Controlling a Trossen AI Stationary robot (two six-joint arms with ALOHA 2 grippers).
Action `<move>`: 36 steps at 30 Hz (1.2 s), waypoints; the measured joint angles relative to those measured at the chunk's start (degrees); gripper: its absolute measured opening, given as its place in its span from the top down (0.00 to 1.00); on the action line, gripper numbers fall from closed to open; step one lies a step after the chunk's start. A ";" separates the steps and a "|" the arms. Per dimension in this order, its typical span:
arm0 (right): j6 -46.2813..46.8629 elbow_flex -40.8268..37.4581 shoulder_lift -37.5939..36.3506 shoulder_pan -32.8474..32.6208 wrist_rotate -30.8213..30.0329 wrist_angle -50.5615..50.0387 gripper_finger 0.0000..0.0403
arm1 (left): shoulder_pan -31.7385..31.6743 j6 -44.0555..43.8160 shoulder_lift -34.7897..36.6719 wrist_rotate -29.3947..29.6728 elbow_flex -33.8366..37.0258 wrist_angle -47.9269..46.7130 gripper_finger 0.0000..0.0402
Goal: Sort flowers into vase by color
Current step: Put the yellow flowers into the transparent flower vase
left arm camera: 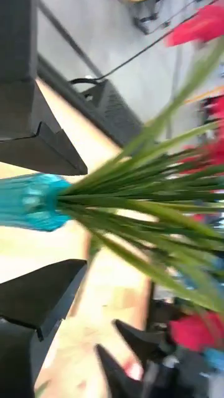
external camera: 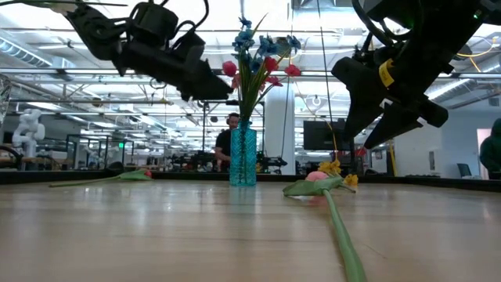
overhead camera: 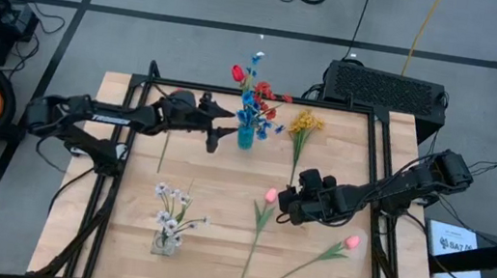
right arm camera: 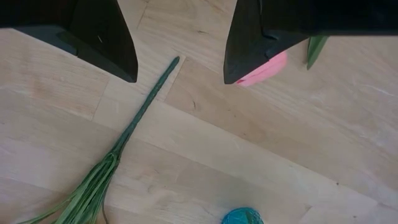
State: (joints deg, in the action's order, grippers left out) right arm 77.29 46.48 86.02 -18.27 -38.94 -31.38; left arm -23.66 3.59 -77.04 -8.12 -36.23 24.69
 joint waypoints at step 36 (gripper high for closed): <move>-22.97 0.07 2.02 39.14 23.44 10.55 0.43 | -0.30 -3.29 31.15 -1.97 17.33 -16.90 0.40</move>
State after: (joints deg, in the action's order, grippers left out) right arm 54.33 46.54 88.04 20.88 -15.50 -20.82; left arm -23.96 0.30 -45.89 -10.09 -18.90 7.79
